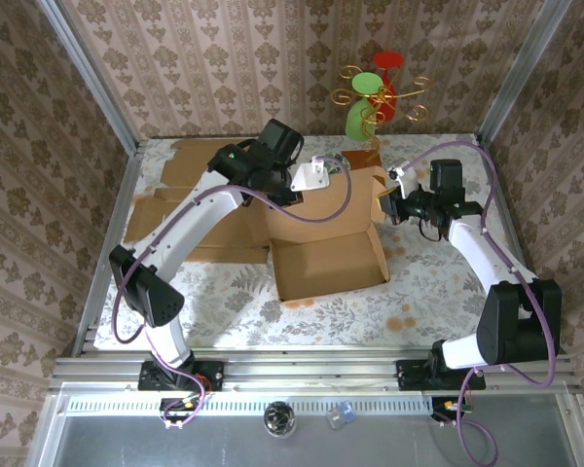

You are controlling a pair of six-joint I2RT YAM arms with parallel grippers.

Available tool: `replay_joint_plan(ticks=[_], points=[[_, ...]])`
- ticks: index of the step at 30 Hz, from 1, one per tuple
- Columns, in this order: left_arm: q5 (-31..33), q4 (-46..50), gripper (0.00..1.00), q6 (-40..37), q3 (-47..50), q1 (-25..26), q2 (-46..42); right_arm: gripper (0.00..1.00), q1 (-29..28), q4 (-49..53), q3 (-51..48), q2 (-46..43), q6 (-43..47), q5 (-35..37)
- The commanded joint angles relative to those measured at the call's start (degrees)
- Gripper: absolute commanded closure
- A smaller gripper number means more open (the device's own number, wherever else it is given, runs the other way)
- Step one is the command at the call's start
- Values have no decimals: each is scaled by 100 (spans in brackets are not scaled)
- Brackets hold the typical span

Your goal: Fold the paper box

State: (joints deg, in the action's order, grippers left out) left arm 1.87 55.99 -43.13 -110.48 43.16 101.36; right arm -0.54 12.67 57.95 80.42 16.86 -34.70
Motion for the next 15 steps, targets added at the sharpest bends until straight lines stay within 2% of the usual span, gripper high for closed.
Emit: replay_joint_plan(ticks=[1,4,6,10,12,15], points=[[166,-578,41,423,255,44,-303,100,0,104,-56,-331,229,95],[74,-967,27,978,496,-40,-600,100,-2,113,-150,-408,262,121],[-134,-1135,24,1449,658,-165,-832,100,0,122,-179,-420,275,123],[-437,-1361,24,2548,1285,-695,-1482,100,1,123,-183,-422,265,134],[-813,-1390,21,3115,1740,-1055,-1884,100,-2,131,-171,-411,257,137],[-955,-1623,21,3703,2878,-1435,-2646,100,0,114,-159,-391,241,116]])
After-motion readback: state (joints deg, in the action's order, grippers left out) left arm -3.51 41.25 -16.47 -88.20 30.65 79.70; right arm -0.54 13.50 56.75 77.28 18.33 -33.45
